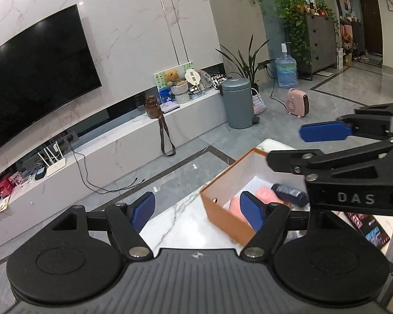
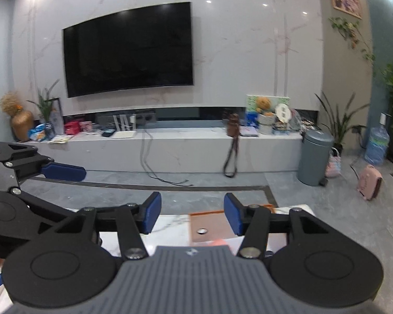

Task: Organize rigid objects
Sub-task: 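Withdraw both tools from the box toward the plaid pouch and yellow tape measure, then grasp the plaid pouch with the left tool while the right tool grasps the yellow tape measure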

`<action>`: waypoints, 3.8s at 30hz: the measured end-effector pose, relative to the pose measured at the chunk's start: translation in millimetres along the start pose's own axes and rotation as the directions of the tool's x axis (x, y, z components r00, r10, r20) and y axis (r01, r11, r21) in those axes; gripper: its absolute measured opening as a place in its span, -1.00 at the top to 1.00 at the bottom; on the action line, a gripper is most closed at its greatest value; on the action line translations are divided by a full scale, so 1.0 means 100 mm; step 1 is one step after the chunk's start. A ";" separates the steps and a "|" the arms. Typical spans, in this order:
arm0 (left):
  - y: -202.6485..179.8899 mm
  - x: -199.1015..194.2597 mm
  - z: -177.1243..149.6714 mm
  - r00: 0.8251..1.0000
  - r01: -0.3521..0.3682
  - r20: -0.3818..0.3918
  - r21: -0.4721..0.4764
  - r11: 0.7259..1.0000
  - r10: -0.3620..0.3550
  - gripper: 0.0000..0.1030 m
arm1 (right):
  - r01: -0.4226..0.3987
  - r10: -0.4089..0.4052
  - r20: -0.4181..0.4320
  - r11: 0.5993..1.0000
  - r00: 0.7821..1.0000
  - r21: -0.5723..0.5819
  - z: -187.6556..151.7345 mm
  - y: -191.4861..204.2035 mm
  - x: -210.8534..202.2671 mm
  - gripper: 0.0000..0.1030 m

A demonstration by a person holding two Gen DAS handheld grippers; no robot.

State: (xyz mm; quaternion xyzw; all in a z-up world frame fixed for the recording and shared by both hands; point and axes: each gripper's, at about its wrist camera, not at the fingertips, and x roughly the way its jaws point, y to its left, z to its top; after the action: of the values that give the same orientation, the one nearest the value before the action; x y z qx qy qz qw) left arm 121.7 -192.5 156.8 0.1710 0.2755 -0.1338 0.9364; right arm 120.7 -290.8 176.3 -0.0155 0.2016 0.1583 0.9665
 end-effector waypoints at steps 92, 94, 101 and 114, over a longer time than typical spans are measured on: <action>0.72 2.69 -1.66 0.862 0.503 -0.318 0.428 0.751 -0.395 -0.77 | -0.183 0.076 -0.575 0.975 0.815 -0.129 -1.88 0.79 2.12 -0.11; 0.71 2.66 -1.68 0.869 0.488 -0.316 0.421 0.765 -0.381 -0.68 | -0.186 0.077 -0.577 0.974 0.813 -0.132 -1.88 0.78 2.11 -0.11; 0.59 2.42 -1.77 0.890 0.449 -0.326 0.496 0.743 -0.320 -0.50 | -0.192 0.080 -0.583 0.972 0.808 -0.133 -1.88 0.78 2.10 -0.11; 0.65 2.83 -1.52 0.823 0.566 -0.396 0.527 0.634 -0.406 -0.81 | -0.193 0.076 -0.586 0.972 0.806 -0.138 -1.89 0.78 2.11 -0.11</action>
State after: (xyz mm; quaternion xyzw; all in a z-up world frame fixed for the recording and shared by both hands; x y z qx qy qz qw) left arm 302.4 -117.6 -106.1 0.4044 0.3621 -0.4445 0.7126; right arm 207.1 -171.2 -78.1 -0.1409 0.4692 0.2331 0.8400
